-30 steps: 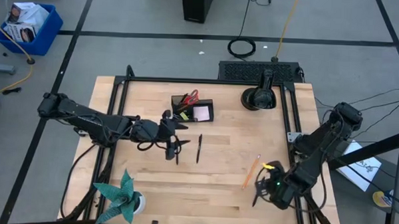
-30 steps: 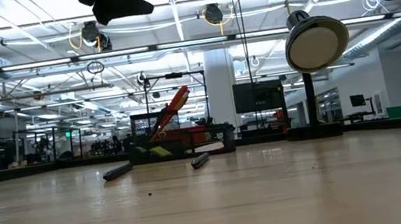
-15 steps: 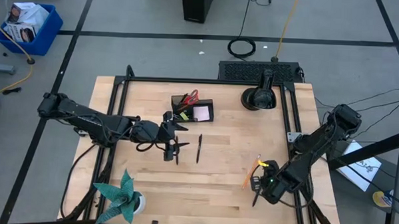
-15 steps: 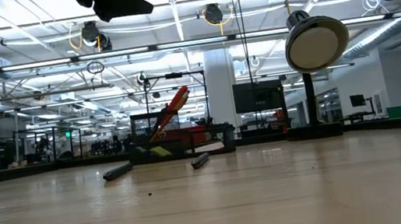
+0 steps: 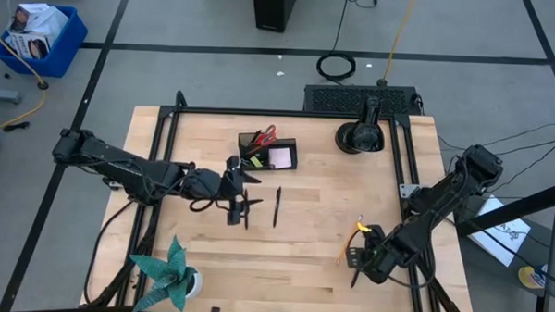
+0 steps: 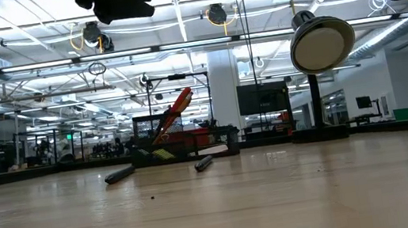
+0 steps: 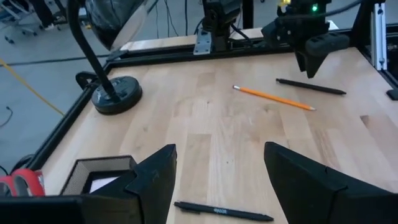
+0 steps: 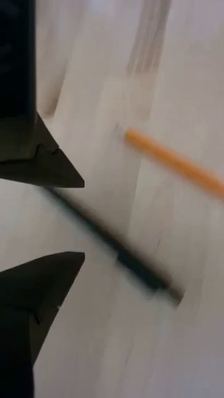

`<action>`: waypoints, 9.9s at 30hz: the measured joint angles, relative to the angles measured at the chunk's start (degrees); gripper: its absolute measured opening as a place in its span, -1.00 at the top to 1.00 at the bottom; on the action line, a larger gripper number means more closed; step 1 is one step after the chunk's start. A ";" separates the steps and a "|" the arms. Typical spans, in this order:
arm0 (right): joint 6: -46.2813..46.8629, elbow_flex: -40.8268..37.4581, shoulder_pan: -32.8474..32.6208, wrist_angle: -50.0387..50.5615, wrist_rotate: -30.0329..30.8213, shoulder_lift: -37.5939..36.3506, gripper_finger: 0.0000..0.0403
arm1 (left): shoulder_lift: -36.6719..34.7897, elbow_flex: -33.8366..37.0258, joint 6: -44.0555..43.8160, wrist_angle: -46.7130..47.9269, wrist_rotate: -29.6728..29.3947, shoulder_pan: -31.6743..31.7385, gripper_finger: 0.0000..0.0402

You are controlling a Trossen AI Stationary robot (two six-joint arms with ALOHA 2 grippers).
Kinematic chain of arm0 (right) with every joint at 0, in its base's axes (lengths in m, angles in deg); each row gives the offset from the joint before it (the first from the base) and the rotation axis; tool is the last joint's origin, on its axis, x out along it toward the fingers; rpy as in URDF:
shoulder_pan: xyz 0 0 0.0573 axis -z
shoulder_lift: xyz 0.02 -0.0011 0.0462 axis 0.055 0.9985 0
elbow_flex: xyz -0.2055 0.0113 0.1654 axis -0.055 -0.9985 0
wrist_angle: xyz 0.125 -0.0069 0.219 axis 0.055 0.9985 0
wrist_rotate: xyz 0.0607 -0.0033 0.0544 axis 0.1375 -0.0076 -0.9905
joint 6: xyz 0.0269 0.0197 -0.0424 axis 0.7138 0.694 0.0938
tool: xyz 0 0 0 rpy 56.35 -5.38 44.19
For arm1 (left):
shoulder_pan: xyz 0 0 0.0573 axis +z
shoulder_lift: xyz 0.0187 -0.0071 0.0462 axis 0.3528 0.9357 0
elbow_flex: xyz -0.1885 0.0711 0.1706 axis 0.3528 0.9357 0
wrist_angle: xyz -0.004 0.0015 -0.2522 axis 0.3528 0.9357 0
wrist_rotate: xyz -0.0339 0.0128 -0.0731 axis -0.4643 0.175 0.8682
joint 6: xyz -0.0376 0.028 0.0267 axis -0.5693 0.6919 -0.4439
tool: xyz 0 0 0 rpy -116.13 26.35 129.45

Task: Pick and place office supplies into organizer
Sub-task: Put the black pen into the black desk organizer

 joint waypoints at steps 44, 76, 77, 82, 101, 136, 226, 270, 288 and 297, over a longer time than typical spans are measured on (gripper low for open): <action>3.45 -4.48 -2.16 -12.58 4.16 2.10 0.18 | 0.00 0.00 0.79 1.28 0.11 -0.69 -0.19; 2.89 -4.25 -1.98 -3.37 -4.69 5.01 0.19 | 0.00 0.00 0.76 1.62 0.20 -0.69 -0.19; 2.89 -4.26 -1.98 -3.48 -4.62 5.05 0.19 | 0.00 0.00 0.76 1.62 0.20 -0.69 -0.19; 2.76 -4.28 -1.89 -3.08 -4.45 5.11 0.19 | 0.00 0.00 0.72 1.73 0.22 -0.69 -0.19; -0.19 -4.38 -1.50 -0.59 -4.65 6.78 0.92 | 0.00 0.00 0.45 2.39 1.60 -0.69 -0.19; -8.10 -4.76 -0.89 0.74 14.88 1.63 0.86 | 0.00 0.00 -1.79 2.86 0.00 -0.52 -0.19; -109.51 -4.39 17.80 -63.30 40.20 -1.57 0.88 | 21.82 -0.74 -19.62 -43.77 8.07 0.55 -0.19; -108.13 -4.39 19.29 -64.63 37.25 -1.57 0.86 | 26.25 -4.61 -15.97 -46.18 10.34 0.76 0.80; -110.16 -4.50 18.17 -62.65 37.42 -1.57 0.58 | 26.23 -4.66 -18.51 -43.45 8.37 0.99 0.77; -112.09 -4.50 18.13 -55.38 37.27 -3.01 0.57 | 25.85 -4.66 -18.55 -35.69 7.48 1.02 0.68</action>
